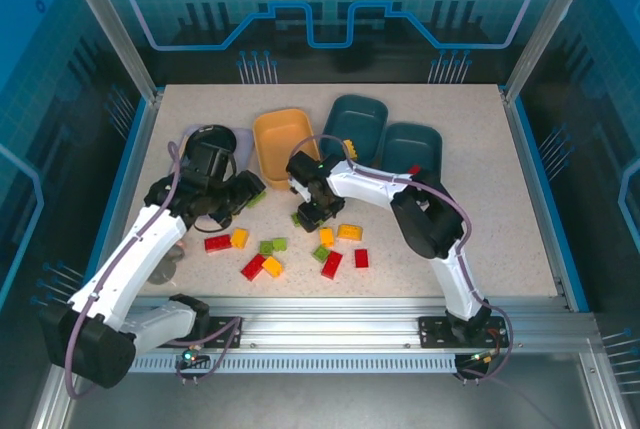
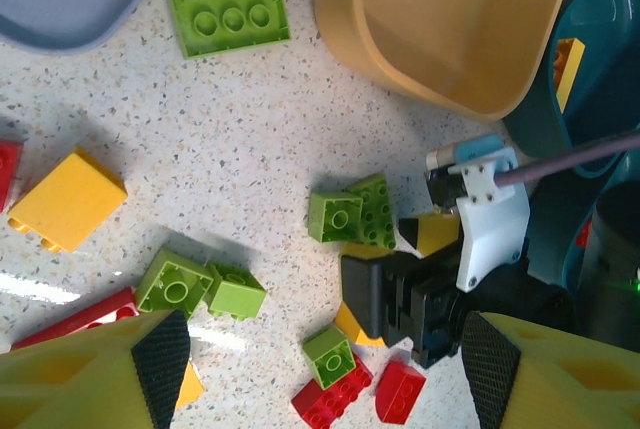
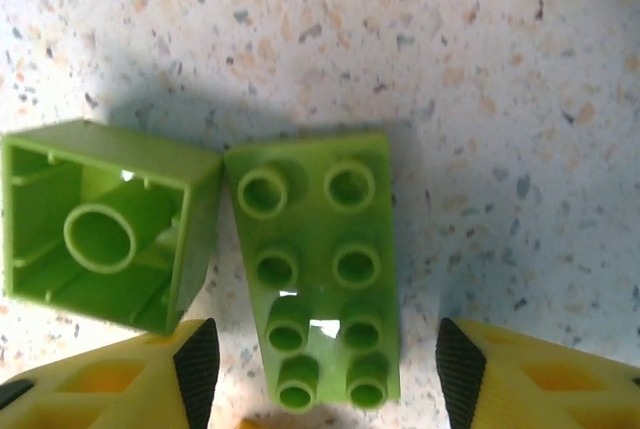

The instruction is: Sort the legos into containers by color

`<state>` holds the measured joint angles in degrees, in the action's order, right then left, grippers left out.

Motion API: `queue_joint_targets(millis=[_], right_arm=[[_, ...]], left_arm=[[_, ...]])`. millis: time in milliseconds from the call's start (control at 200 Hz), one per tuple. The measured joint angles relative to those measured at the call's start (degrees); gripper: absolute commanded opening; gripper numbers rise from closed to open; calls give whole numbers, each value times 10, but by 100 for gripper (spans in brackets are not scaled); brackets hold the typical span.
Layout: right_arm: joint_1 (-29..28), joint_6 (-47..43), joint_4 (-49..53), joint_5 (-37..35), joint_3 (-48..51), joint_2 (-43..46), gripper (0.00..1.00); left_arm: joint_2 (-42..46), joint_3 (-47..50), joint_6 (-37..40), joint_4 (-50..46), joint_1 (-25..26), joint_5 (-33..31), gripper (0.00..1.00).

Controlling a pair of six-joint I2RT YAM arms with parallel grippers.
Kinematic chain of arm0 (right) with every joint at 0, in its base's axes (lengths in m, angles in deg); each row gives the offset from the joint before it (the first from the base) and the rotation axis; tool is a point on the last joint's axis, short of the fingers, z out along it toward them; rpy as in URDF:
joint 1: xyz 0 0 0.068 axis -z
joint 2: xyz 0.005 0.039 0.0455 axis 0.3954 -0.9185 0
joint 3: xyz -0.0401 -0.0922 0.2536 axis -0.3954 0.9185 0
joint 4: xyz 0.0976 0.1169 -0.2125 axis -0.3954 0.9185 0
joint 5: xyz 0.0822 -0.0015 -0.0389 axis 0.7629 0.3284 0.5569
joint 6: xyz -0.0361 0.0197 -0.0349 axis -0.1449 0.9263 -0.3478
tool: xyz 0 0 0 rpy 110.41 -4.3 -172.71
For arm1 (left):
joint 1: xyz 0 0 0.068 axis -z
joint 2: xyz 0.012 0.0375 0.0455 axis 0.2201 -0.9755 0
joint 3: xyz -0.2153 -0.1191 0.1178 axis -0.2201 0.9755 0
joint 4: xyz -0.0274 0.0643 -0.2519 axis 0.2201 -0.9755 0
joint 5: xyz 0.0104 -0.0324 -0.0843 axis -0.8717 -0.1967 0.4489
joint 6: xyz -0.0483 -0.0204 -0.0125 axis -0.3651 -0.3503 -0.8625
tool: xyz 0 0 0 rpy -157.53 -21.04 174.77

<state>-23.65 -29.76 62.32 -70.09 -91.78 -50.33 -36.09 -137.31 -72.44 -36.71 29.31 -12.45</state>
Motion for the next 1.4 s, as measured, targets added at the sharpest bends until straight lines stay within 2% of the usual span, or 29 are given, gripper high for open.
queue_joint_targets(millis=[425,655,870,970,1060,1305,1400], right_arm=[[-4,2,20,-36,-28,-21,31],[-4,12,14,-59,-1,2,28],[-2,31,38,-69,-7,72,28],[2,42,49,-62,-68,76,28],[12,56,63,-47,-167,37,28],[61,95,94,-11,-462,-185,30],[77,105,108,3,-524,-254,37]], left_arm=[[66,64,-16,1,-2,36,80],[71,112,-36,12,-10,70,80],[71,116,-35,33,-11,88,79],[72,116,-35,33,-11,87,78],[73,116,-35,29,-11,85,78],[88,112,-34,0,-11,74,76],[88,108,-33,-8,-11,74,76]])
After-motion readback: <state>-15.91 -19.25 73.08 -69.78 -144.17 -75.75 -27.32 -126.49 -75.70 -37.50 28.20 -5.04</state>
